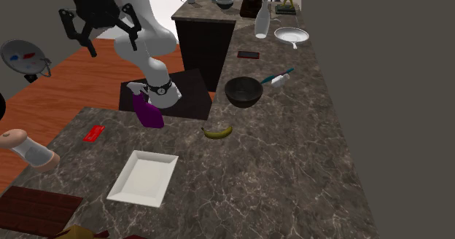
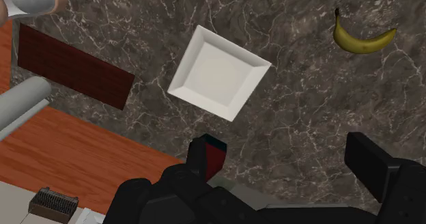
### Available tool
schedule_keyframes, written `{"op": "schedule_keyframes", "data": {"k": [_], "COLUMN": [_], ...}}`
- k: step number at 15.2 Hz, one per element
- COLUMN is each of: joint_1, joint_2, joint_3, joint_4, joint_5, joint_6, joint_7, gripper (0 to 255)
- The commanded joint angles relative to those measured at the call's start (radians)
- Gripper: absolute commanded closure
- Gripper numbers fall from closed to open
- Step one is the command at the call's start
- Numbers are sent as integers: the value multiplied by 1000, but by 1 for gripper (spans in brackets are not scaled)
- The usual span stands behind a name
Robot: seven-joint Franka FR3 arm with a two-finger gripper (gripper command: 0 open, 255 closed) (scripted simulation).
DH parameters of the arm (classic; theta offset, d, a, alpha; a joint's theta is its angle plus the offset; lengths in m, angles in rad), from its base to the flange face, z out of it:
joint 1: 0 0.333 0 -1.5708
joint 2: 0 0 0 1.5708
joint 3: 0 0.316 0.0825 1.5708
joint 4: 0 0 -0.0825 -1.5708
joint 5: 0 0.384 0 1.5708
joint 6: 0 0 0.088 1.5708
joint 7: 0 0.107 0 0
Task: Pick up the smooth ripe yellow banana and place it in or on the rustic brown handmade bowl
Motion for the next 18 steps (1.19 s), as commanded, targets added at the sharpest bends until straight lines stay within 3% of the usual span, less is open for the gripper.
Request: {"op": "schedule_keyframes", "data": {"k": [1, 10, 18], "joint_1": [0, 76, 159], "joint_2": [0, 45, 163], "joint_3": [0, 20, 40], "joint_4": [0, -234, -388], "joint_5": [0, 49, 105], "joint_6": [0, 234, 469], "joint_7": [0, -44, -93], "gripper": [0, 0, 0]}}
